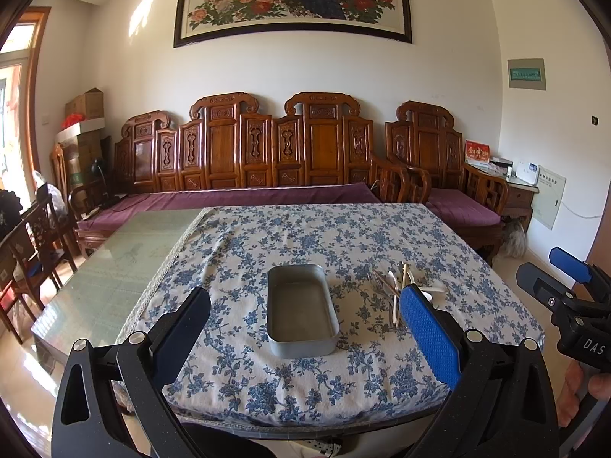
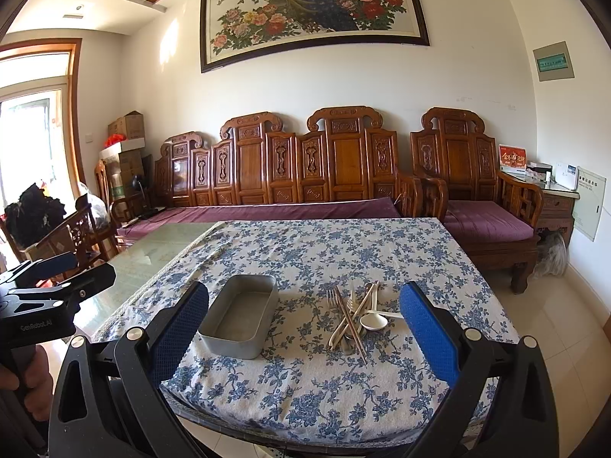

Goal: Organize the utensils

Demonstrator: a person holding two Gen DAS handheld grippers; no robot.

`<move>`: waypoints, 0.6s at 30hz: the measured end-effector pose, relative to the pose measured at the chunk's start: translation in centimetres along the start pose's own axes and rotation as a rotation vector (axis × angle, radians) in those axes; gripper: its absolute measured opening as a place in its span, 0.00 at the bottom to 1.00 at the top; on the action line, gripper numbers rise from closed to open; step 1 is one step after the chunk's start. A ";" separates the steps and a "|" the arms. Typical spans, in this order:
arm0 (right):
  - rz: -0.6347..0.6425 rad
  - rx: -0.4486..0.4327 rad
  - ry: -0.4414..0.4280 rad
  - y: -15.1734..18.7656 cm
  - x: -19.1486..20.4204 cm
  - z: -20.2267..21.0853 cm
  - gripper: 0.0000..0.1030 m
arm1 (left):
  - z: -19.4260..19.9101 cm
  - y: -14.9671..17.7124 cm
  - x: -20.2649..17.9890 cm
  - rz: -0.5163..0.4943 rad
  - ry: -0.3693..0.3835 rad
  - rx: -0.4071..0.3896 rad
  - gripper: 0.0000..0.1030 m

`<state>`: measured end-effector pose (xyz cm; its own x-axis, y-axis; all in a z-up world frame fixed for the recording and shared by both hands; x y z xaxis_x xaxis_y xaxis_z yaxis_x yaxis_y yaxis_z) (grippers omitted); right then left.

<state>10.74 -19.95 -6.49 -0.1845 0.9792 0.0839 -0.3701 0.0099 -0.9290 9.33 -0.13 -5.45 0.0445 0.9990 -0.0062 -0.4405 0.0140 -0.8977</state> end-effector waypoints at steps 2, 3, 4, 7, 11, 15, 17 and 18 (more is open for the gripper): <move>0.001 0.000 0.001 0.0 0.0 0.0 0.98 | 0.0 0.0 0.0 0.000 0.000 0.000 0.94; 0.000 0.000 0.000 0.0 0.0 0.0 0.98 | 0.0 0.0 0.0 0.000 0.000 -0.001 0.94; 0.000 0.000 0.000 0.0 0.0 0.0 0.98 | 0.0 -0.1 0.1 0.001 0.000 0.000 0.94; 0.000 -0.001 -0.001 -0.1 0.0 0.0 0.98 | 0.0 0.0 0.0 0.001 0.001 -0.001 0.94; -0.002 -0.001 -0.002 -0.1 0.1 0.0 0.98 | 0.2 -0.1 -0.2 -0.001 0.004 -0.004 0.94; 0.000 -0.001 -0.003 -0.1 0.1 0.1 0.98 | 0.5 -0.3 -0.2 -0.002 0.009 -0.006 0.94; -0.002 -0.001 -0.003 -0.1 0.1 0.0 0.98 | 0.6 -0.5 -0.3 -0.003 0.010 -0.006 0.94; -0.002 -0.001 -0.003 -0.1 0.1 0.0 0.98 | 0.6 -0.5 -0.3 -0.003 0.011 -0.006 0.94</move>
<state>10.71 -19.86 -6.37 -0.1866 0.9786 0.0869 -0.3696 0.0121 -0.9291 8.96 -0.45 -4.72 0.0558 0.9984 -0.0081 -0.4345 0.0170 -0.9005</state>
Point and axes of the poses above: each gripper's, at about its wrist camera, not at the fingertips, and z roughly against the way its jaws point, x to its left, y to its underside, the point moved 10 cm from there along -z, roughly the way its jaws point, and after that the axes turned 2 degrees about y, right-handed, at the moved point
